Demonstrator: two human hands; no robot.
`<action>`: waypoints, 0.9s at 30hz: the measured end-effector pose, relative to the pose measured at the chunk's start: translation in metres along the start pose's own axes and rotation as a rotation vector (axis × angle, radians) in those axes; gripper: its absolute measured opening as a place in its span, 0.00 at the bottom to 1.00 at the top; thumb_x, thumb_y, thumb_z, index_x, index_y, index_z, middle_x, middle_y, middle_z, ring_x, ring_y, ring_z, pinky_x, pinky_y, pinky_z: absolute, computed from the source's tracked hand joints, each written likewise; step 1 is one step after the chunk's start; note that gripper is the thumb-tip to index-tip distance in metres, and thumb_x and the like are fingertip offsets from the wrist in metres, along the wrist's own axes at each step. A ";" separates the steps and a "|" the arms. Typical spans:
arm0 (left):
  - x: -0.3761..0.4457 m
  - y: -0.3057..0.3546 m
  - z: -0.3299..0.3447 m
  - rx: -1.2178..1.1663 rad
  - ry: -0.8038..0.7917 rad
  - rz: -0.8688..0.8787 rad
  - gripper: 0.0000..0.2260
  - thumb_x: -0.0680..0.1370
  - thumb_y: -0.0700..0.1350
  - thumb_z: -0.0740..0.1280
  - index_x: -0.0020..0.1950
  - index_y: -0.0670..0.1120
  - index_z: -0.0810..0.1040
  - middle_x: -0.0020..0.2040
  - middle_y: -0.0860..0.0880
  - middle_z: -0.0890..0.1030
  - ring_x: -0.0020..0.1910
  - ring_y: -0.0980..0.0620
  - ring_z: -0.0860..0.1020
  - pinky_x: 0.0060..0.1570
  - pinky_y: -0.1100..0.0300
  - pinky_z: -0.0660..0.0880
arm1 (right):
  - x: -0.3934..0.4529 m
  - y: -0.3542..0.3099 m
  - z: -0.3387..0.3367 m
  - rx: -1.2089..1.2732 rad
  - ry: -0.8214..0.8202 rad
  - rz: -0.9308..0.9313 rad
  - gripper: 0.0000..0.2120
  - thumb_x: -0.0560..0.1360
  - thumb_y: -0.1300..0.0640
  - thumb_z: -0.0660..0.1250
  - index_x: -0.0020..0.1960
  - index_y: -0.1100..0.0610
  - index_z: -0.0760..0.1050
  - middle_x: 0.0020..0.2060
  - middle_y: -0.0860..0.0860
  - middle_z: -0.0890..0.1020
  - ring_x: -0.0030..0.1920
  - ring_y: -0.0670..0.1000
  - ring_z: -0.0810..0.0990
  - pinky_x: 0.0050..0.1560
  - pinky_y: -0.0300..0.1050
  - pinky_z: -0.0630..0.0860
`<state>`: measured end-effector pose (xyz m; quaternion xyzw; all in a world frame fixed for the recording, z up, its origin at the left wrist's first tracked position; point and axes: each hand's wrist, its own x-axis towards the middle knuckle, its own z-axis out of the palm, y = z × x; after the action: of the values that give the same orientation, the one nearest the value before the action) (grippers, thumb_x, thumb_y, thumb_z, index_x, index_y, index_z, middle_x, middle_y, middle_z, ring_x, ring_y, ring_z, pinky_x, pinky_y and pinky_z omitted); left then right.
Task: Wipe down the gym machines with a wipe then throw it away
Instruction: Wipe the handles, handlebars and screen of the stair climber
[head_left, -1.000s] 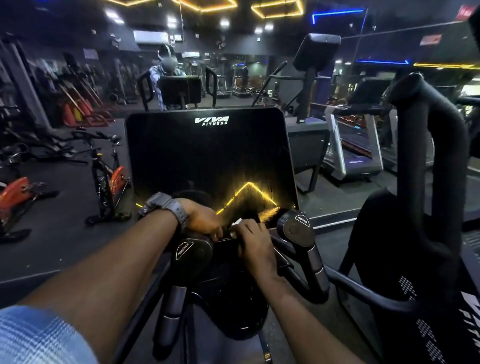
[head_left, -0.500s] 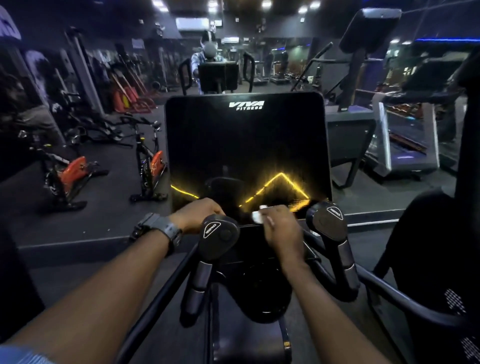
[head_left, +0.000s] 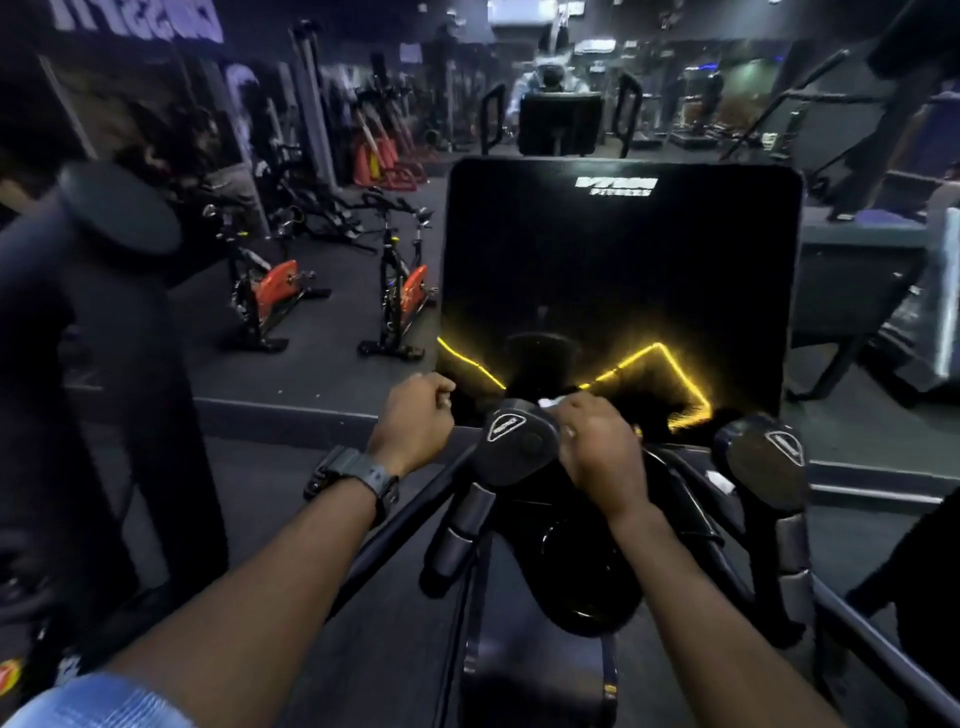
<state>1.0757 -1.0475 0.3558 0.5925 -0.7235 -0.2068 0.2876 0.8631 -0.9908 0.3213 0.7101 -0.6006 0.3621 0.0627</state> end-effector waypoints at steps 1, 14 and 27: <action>-0.002 -0.004 -0.001 0.000 0.013 -0.003 0.15 0.79 0.36 0.60 0.64 0.43 0.78 0.59 0.44 0.78 0.59 0.46 0.78 0.59 0.56 0.72 | -0.004 0.002 -0.001 0.017 0.023 -0.002 0.07 0.74 0.55 0.65 0.50 0.53 0.81 0.45 0.49 0.80 0.45 0.51 0.78 0.44 0.41 0.72; 0.009 -0.024 -0.002 -0.405 -0.018 -0.178 0.16 0.71 0.34 0.58 0.46 0.47 0.84 0.44 0.46 0.85 0.45 0.43 0.81 0.48 0.53 0.77 | 0.091 -0.050 0.055 -0.176 -0.326 -0.506 0.12 0.77 0.50 0.62 0.56 0.52 0.80 0.50 0.51 0.77 0.52 0.55 0.76 0.42 0.50 0.78; 0.031 -0.008 -0.016 -0.336 -0.039 -0.091 0.13 0.76 0.32 0.58 0.43 0.46 0.79 0.45 0.45 0.83 0.45 0.45 0.81 0.46 0.49 0.78 | 0.066 -0.039 0.041 -0.142 -0.376 -0.518 0.11 0.75 0.51 0.61 0.45 0.54 0.81 0.41 0.48 0.80 0.44 0.52 0.80 0.39 0.33 0.71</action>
<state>1.0880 -1.0787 0.3674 0.5643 -0.6566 -0.3489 0.3587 0.9175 -1.0552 0.3435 0.8875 -0.4249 0.1539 0.0898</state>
